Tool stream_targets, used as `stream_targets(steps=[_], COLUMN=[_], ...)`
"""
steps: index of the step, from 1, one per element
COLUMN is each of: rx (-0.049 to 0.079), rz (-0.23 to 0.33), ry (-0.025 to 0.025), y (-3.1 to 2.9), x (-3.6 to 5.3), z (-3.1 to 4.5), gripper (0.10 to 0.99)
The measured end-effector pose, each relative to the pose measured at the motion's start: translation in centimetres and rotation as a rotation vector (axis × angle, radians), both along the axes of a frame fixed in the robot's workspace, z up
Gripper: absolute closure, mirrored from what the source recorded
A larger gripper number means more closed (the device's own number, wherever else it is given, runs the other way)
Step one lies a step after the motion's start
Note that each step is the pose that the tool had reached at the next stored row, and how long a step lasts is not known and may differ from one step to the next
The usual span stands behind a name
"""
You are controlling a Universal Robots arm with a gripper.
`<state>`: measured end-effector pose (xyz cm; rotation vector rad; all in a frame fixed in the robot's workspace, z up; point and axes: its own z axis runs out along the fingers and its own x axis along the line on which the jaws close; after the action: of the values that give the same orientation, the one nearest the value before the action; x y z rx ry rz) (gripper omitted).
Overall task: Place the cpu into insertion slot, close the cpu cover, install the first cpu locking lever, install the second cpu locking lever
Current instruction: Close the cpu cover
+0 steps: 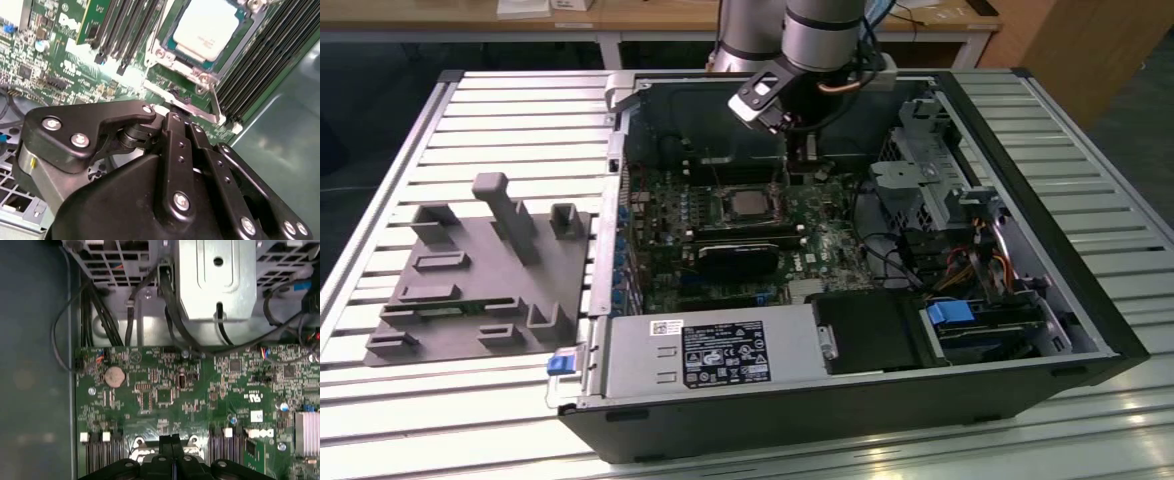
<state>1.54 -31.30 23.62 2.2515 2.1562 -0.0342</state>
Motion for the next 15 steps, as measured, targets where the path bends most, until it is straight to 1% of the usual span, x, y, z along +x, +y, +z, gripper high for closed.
stream_targets(steps=[2,5,8,13,15], rx=[0.0,0.0,0.0,0.0,0.0], rz=[0.0,0.0,0.0,0.0,0.0], ry=[-0.0034,-0.0065,-0.0083,-0.0095,-0.0108], y=[0.02,0.04,0.06,0.07,0.07], x=[-0.36,-0.74,-1.02,-1.3,-1.43], z=[0.0,-0.01,0.0,0.0,-0.01], gripper=[0.984,0.984,0.984,0.984,0.984])
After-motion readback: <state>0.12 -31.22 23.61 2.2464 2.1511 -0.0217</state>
